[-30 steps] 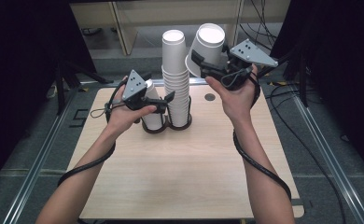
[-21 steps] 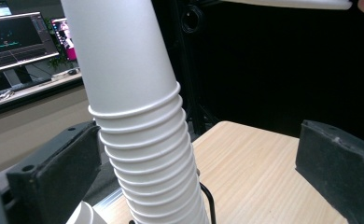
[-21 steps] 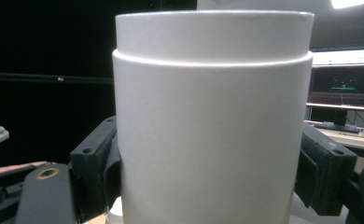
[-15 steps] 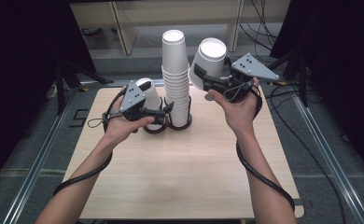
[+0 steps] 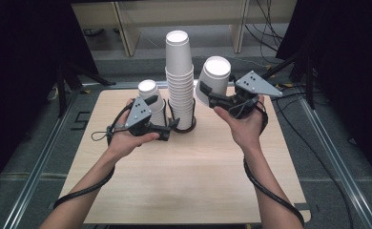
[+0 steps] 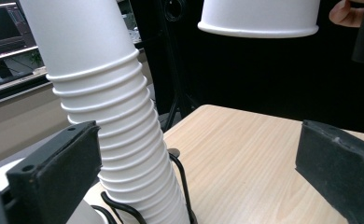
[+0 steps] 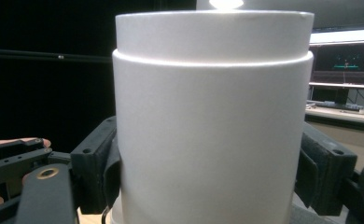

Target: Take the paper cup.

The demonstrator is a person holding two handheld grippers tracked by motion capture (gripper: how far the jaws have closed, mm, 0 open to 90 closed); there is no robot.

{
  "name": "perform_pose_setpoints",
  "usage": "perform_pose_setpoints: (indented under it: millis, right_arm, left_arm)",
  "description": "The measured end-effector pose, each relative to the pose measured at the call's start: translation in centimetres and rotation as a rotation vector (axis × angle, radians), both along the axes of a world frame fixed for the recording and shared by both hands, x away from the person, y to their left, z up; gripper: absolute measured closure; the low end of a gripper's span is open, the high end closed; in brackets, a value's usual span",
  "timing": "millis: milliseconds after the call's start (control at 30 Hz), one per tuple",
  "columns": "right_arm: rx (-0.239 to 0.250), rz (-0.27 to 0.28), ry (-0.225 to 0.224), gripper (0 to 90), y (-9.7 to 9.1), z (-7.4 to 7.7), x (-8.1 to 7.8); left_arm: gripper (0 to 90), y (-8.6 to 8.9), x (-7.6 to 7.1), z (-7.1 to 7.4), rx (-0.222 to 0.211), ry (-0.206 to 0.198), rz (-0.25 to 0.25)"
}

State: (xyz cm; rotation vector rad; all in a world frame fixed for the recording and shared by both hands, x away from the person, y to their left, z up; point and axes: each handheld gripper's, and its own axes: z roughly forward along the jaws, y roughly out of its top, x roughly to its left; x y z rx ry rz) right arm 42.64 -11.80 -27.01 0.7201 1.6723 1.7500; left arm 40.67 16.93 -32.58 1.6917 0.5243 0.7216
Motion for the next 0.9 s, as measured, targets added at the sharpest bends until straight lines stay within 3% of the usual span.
perform_pose_setpoints:
  millis: [367,433,567,600,633,667,767,800,833,900]
  right_arm:
    - [-0.023,0.011,0.018,21.9,0.1,-1.8,-0.8]
    - [-0.020,0.020,0.051,21.9,0.2,-2.5,-1.2]
    - [-0.022,0.027,0.065,21.9,0.2,-3.0,-1.5]
    - [-0.024,0.020,0.046,21.9,0.2,-3.2,-1.4]
    - [-0.015,0.035,0.069,21.9,0.2,-3.4,-1.6]
    - [-0.021,0.026,0.058,21.9,0.2,-3.5,-1.6]
    - [-0.016,0.034,0.085,21.9,0.2,-3.9,-2.0]
    - [-0.020,0.027,0.064,21.9,0.2,-4.0,-1.9]
    - [-0.017,0.038,0.086,21.9,0.2,-4.1,-2.1]
    - [-0.015,0.038,0.083,21.9,0.3,-4.6,-2.2]
  left_arm:
    - [0.0,-0.3,-1.1,-1.6,0.011,0.023,-0.021]
    - [0.0,-0.3,-1.4,-2.0,0.015,0.037,-0.018]
    - [0.0,-0.3,-1.7,-2.8,0.028,0.052,-0.025]
    - [0.0,-0.2,-1.8,-3.0,0.031,0.052,-0.026]
    - [0.0,-0.2,-1.9,-3.2,0.029,0.054,-0.027]
    - [0.0,-0.2,-1.8,-3.3,0.033,0.051,-0.033]
    - [0.0,0.0,-2.1,-3.7,0.035,0.059,-0.024]
    - [0.0,0.0,-2.1,-3.8,0.032,0.063,-0.024]
    - [0.0,0.0,-2.1,-3.8,0.032,0.059,-0.033]
    - [0.0,0.0,-2.4,-3.9,0.037,0.064,-0.028]
